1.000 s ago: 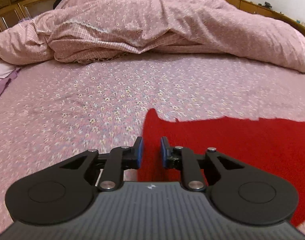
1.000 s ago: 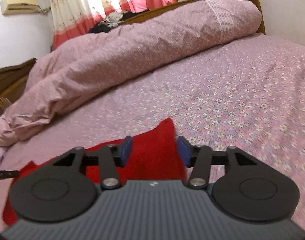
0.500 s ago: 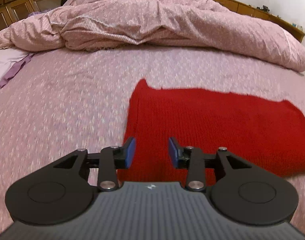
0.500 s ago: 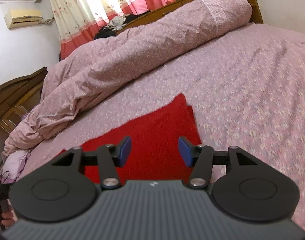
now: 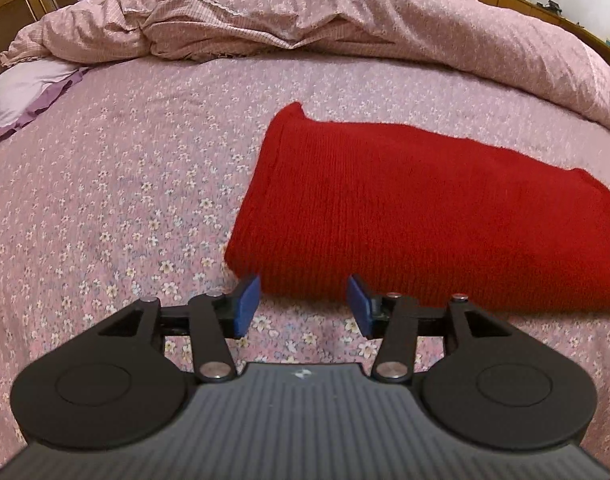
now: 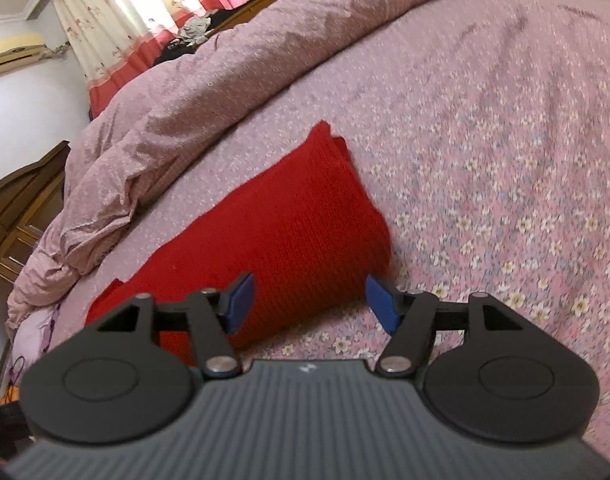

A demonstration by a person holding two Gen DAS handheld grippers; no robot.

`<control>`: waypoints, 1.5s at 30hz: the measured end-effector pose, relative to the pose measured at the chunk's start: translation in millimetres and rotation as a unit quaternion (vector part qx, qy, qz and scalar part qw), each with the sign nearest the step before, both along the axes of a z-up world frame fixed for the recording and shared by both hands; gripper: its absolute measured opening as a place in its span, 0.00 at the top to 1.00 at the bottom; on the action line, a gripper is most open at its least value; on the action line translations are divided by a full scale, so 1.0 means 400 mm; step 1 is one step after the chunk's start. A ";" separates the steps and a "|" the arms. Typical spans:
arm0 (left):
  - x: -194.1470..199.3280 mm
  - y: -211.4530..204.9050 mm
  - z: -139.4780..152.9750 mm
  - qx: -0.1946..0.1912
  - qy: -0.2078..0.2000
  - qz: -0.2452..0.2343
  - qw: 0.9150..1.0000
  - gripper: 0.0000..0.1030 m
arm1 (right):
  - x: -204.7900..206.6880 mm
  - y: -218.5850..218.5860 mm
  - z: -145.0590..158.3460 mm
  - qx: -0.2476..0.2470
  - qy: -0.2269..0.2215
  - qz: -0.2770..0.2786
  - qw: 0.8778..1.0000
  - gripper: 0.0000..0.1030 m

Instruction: Fold small clothes

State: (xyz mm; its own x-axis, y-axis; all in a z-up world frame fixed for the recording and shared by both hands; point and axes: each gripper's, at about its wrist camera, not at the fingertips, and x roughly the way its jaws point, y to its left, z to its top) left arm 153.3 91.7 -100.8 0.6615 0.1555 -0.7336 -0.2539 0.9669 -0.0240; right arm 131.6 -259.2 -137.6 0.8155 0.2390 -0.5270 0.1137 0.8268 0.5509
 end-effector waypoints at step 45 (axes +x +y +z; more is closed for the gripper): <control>0.044 0.048 -0.069 -0.008 0.041 0.028 0.999 0.46 | 0.158 0.040 -0.125 0.138 -0.052 -0.097 0.984 0.37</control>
State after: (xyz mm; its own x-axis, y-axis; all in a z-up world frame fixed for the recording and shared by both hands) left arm 170.9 110.7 -128.5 0.5905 0.1781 -0.7871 -0.3087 0.9510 -0.0164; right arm 194.8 -243.0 -187.5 0.9058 0.1956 -0.3758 0.1869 0.6116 0.7688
